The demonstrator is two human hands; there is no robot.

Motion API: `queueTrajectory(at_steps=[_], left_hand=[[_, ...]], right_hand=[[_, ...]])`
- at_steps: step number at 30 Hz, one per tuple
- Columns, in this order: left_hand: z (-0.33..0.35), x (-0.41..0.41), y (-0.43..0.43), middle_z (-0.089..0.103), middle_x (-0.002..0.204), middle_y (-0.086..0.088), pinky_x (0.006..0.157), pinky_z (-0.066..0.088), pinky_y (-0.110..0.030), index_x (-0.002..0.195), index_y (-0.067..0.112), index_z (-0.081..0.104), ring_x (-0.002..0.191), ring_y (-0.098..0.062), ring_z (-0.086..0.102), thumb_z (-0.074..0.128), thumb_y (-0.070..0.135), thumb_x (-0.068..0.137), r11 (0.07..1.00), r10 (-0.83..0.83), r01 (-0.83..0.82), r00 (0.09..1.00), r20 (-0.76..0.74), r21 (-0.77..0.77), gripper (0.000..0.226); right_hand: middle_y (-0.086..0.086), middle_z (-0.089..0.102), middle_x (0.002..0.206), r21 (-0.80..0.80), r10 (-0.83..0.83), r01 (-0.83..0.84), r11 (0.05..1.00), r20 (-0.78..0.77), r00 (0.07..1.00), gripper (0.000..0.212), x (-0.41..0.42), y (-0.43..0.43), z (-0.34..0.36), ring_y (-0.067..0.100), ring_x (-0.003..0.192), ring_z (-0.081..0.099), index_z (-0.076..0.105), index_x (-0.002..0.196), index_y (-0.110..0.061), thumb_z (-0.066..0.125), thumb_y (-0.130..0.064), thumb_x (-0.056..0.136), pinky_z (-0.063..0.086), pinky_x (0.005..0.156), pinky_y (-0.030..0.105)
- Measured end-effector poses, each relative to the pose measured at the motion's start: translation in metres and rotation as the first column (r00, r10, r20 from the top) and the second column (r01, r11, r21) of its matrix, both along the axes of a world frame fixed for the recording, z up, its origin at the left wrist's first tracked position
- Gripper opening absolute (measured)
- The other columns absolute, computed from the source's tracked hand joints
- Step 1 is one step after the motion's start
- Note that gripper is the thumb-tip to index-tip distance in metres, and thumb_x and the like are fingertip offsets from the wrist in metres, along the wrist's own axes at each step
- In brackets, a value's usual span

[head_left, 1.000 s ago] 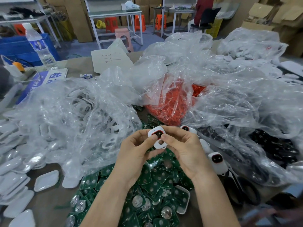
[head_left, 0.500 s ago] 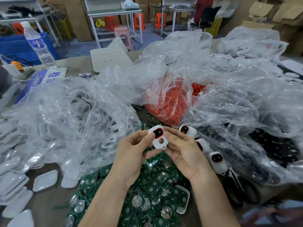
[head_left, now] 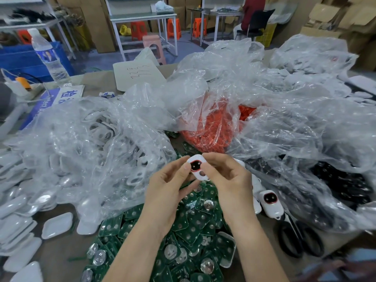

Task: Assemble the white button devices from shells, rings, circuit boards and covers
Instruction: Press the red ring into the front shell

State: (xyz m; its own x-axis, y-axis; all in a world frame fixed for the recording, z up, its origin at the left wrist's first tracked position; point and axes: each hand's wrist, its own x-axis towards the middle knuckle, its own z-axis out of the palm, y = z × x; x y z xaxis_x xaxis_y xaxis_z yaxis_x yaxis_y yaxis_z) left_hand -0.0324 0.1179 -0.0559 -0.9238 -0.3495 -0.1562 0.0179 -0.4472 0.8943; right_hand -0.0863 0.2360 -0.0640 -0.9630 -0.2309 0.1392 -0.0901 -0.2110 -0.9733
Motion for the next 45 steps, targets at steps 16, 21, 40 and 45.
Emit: queueTrajectory(at_steps=[16,21,40,45], left_hand=[[0.000,-0.002,0.002,0.072,0.105,-0.017,0.067,0.059,-0.030,0.122,0.005,0.064,0.086,-0.018,0.071,0.042,0.015,0.100,0.943,-0.083,0.095,0.995,-0.052,0.318,0.033],[-0.005,-0.005,0.005,0.074,0.096,-0.015,0.065,0.059,-0.028,0.110,-0.001,0.059,0.084,-0.018,0.072,0.048,0.025,0.094,0.971,-0.049,0.057,0.998,-0.039,0.230,0.032],[-0.012,-0.005,0.007,0.071,0.081,-0.006,0.078,0.059,-0.034,0.098,0.007,0.060,0.087,-0.020,0.072,0.043,0.008,0.102,0.996,-0.012,0.006,0.998,-0.068,-0.087,0.018],[-0.008,-0.003,0.009,0.075,0.087,-0.008,0.073,0.059,-0.027,0.100,0.007,0.053,0.086,-0.024,0.074,0.039,0.007,0.104,0.967,-0.058,0.040,0.997,-0.061,-0.253,0.014]], right_hand=[[-0.006,0.062,0.093,0.560,0.177,0.167,0.812,-0.509,0.843,0.024,-0.006,0.006,0.015,0.016,0.094,0.055,0.076,0.100,-0.018,0.079,-0.011,0.077,0.043,0.084,0.020],[-0.010,0.055,0.088,0.634,0.245,0.185,0.751,-0.528,0.813,0.023,-0.011,0.005,0.021,0.016,0.089,0.051,0.074,0.096,-0.015,0.081,-0.011,0.073,0.037,0.079,0.011],[-0.010,0.069,0.084,0.391,0.177,-0.059,0.919,-0.273,0.946,0.026,-0.016,0.005,0.022,0.004,0.084,0.066,0.065,0.094,-0.032,0.076,-0.014,0.079,0.051,0.077,0.016],[-0.001,0.073,0.085,0.294,0.218,-0.214,0.931,0.022,0.976,0.017,-0.020,0.007,0.020,0.010,0.081,0.069,0.071,0.090,-0.023,0.072,-0.008,0.083,0.055,0.066,0.021]])
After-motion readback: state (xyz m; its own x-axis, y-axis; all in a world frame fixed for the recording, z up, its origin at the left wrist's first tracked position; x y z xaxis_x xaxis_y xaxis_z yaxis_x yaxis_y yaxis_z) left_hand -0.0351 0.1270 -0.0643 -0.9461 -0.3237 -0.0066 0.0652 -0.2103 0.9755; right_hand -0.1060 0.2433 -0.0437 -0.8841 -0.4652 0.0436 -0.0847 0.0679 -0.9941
